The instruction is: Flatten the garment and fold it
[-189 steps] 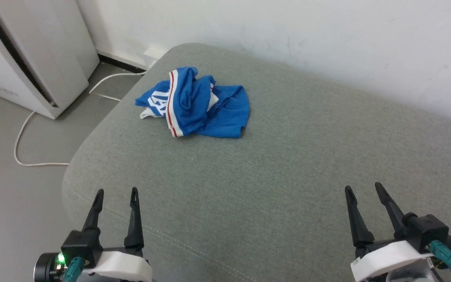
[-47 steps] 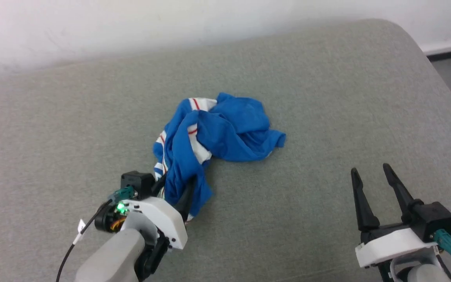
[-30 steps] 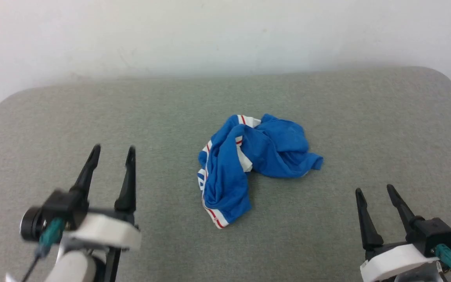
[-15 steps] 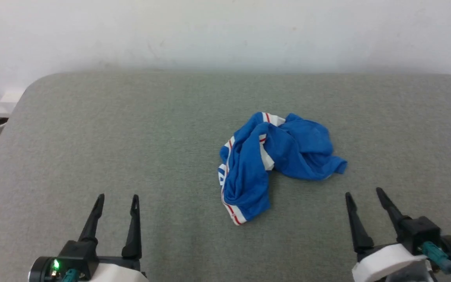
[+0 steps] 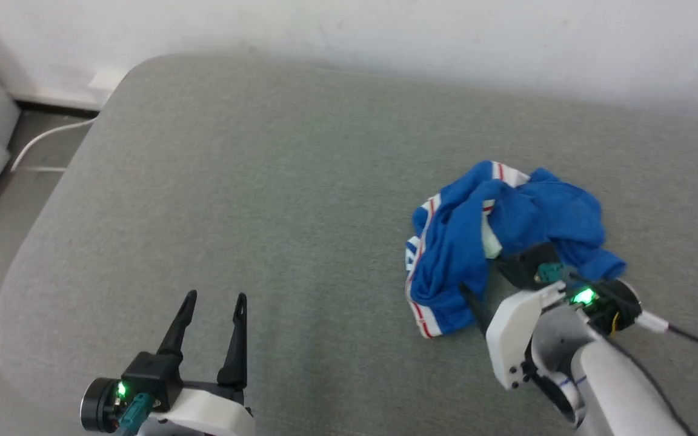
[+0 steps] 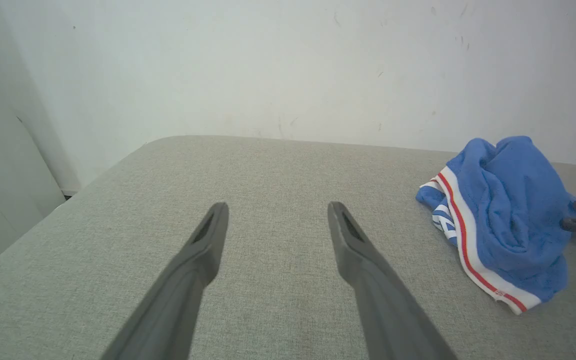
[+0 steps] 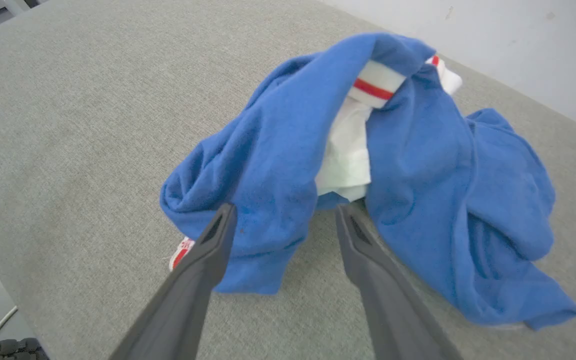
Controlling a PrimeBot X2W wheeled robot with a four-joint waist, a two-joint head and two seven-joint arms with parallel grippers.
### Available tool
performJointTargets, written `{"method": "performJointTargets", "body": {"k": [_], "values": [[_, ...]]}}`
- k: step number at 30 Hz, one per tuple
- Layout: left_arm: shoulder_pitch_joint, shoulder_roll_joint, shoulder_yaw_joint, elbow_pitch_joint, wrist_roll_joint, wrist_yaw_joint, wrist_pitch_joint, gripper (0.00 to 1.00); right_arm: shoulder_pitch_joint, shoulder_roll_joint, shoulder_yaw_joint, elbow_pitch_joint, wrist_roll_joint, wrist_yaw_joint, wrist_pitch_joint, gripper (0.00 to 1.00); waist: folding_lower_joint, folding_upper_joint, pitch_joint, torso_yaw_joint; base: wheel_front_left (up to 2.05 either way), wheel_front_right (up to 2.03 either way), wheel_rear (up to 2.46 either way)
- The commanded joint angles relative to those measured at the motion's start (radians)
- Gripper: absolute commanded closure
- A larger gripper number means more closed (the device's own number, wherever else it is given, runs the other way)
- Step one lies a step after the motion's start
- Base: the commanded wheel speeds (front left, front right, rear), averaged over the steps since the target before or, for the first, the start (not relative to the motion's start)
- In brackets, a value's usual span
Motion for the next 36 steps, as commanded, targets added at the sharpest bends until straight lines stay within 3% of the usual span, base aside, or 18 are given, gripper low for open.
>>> {"method": "performJointTargets", "body": {"k": [1, 7, 8, 9, 17, 27, 32, 36], "values": [[-0.014, -0.008, 0.009, 0.005, 0.01, -0.012, -0.004, 0.0, -0.03, -0.01, -0.002, 0.023, 0.009, -0.002, 0.024, 0.0, -0.0001, 0.0, 0.044, 0.074, 0.0, 0.0, 0.0], [-0.025, -0.033, 0.03, 0.011, 0.024, -0.033, -0.005, 0.0, -0.105, -0.006, -0.024, 0.118, 0.013, -0.002, 0.107, 0.0, -0.0001, 0.0, 0.056, 0.124, 0.0, 0.0, 0.0], [-0.025, -0.036, 0.035, 0.011, 0.026, -0.037, -0.005, 0.0, -0.111, -0.004, -0.022, 0.128, 0.014, -0.002, 0.116, 0.56, -0.0001, 0.0, 0.056, 0.126, 0.0, 0.0, 0.0], [-0.025, -0.039, 0.039, 0.012, 0.029, -0.04, -0.005, 0.0, -0.115, -0.003, -0.023, 0.135, 0.012, -0.002, 0.119, 1.0, -0.0001, 0.0, 0.056, 0.127, 0.0, 0.0, 0.0], [-0.01, -0.055, 0.068, 0.021, 0.048, -0.058, -0.005, 0.0, -0.069, 0.015, -0.089, 0.119, -0.035, -0.002, 0.106, 1.0, -0.0001, 0.0, 0.02, 0.066, 0.0, 0.0, 0.0], [0.0, -0.069, 0.088, 0.006, 0.058, -0.076, -0.005, 0.0, 0.183, 0.041, -0.311, -0.188, -0.074, -0.002, 0.215, 1.0, -0.0001, 0.0, -0.013, -0.111, 0.0, 0.0, 0.0], [-0.01, -0.075, 0.081, 0.009, 0.061, -0.084, -0.005, 0.0, 0.271, 0.054, -0.42, -0.263, -0.113, -0.002, 0.247, 1.0, -0.0001, 0.0, -0.006, -0.17, 0.0, 0.0, 0.0], [-0.024, -0.078, 0.07, 0.026, 0.062, -0.094, -0.005, 0.0, 0.295, 0.068, -0.48, -0.236, -0.125, -0.002, 0.223, 0.99, -0.0001, 0.0, 0.001, -0.209, 0.0, 0.0, 0.0]]}}
